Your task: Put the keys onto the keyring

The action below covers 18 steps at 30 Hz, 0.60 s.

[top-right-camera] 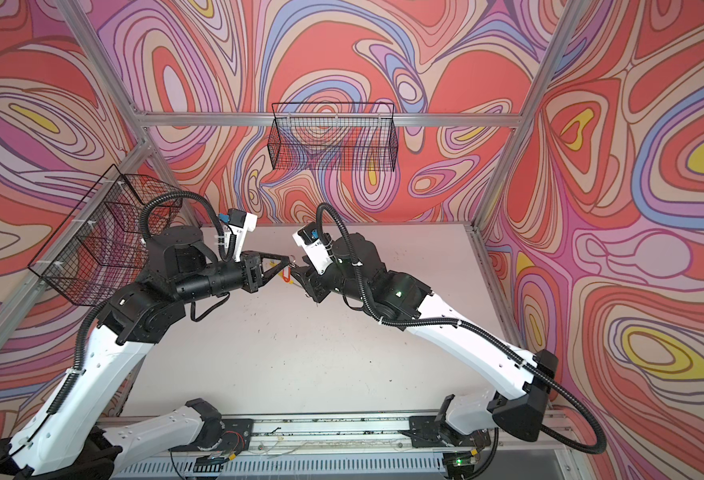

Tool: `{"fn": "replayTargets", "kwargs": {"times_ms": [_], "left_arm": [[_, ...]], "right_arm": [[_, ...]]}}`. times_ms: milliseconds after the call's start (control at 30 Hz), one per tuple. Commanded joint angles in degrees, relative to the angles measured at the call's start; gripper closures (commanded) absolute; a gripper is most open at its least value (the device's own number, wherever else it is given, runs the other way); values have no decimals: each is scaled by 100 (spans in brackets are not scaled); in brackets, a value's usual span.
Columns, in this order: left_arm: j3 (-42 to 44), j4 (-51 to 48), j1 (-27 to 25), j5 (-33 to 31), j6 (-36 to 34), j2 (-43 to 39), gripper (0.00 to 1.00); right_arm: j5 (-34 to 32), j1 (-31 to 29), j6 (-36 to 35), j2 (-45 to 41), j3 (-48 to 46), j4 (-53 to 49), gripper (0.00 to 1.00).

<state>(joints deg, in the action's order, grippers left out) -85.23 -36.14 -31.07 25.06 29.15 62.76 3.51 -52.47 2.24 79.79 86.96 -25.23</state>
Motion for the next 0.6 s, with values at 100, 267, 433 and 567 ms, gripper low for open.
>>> {"fn": "replayTargets", "kwargs": {"times_ms": [100, 267, 433, 567], "left_arm": [[-445, -516, -6, -249, -124, 117, 100], [-435, -477, -7, -156, -22, 166, 100], [-415, -274, -16, -118, 139, 166, 100], [-380, -149, -57, -228, 256, 157, 100]], "right_arm": [[362, 25, -261, -311, -143, -78, 43], [358, 21, -226, -448, -298, 107, 39], [285, 26, -19, -317, -381, 657, 37], [311, 17, 128, -163, -454, 971, 37]]}}
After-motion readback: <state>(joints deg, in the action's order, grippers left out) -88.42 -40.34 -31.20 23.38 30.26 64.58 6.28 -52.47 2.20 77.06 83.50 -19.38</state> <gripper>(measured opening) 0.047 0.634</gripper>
